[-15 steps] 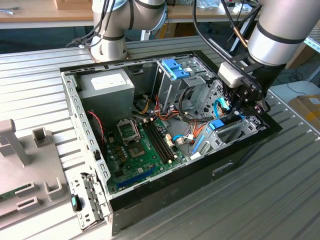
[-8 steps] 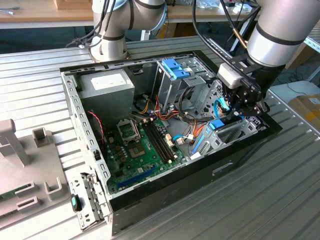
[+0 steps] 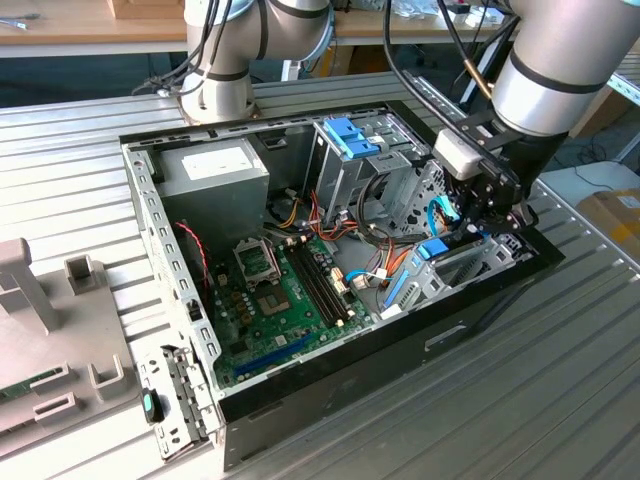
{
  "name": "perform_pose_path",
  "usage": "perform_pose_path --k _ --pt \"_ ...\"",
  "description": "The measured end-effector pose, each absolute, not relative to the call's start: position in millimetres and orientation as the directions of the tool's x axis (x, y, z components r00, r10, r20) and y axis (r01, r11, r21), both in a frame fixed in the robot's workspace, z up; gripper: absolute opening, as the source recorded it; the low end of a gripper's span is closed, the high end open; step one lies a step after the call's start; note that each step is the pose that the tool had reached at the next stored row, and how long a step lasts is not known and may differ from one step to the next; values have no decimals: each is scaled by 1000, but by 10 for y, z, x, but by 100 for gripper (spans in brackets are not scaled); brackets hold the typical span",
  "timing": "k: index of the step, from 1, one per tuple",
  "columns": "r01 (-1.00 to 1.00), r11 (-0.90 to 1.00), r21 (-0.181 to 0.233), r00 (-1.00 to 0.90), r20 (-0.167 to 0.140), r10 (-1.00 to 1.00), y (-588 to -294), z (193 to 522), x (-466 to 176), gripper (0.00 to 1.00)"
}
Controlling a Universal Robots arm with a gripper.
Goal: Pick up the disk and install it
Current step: 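Insert the first disk wire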
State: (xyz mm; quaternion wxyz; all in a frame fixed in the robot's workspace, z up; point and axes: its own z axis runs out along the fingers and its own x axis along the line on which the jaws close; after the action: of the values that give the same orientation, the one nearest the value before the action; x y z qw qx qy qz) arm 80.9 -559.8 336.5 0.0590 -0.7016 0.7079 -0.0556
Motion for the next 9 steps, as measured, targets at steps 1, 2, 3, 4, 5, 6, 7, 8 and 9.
perform_pose_path --k 1,2,3,4,5,6,7,8,9 --pt "-987 9 -161 -9 -5 -1000 -5598 3368 809 30" --pt "-987 9 -161 -9 -5 -1000 -5598 3368 809 30" --pt "-987 9 -161 -9 -5 -1000 -5598 3386 809 30" --pt "-987 9 -161 -9 -5 -1000 -5597 3435 809 30" --pt "-987 9 -161 -9 -5 -1000 -5598 3502 808 30" --pt "-987 9 -161 -9 -5 -1000 -5597 3533 809 30" --pt "-987 9 -161 -9 -5 -1000 -5598 3566 808 30" --pt "-987 9 -161 -9 -5 -1000 -5598 3627 808 30" --pt "-987 9 -161 -9 -5 -1000 -5597 3656 809 30"
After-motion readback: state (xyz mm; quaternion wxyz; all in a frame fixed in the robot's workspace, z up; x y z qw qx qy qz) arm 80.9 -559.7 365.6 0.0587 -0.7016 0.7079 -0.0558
